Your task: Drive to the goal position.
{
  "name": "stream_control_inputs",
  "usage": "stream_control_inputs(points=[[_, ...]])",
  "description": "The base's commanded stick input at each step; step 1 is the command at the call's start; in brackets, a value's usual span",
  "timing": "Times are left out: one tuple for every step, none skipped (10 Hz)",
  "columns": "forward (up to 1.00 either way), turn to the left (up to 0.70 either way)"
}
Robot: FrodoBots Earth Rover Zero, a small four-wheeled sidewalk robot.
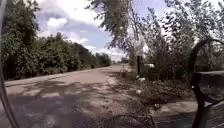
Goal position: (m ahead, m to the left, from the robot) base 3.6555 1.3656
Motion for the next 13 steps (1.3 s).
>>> stream_control_inputs(points=[[0.05,0.0],[0.04,0.0],[0.05,0.0],[0.05,0.0],[0.05,0.0],[0.05,0.0],[0.05,0.0],[0.05,0.0],[0.05,0.0],[0.05,0.0],[0.05,0.0],[0.05,0.0],[0.05,0.0]])
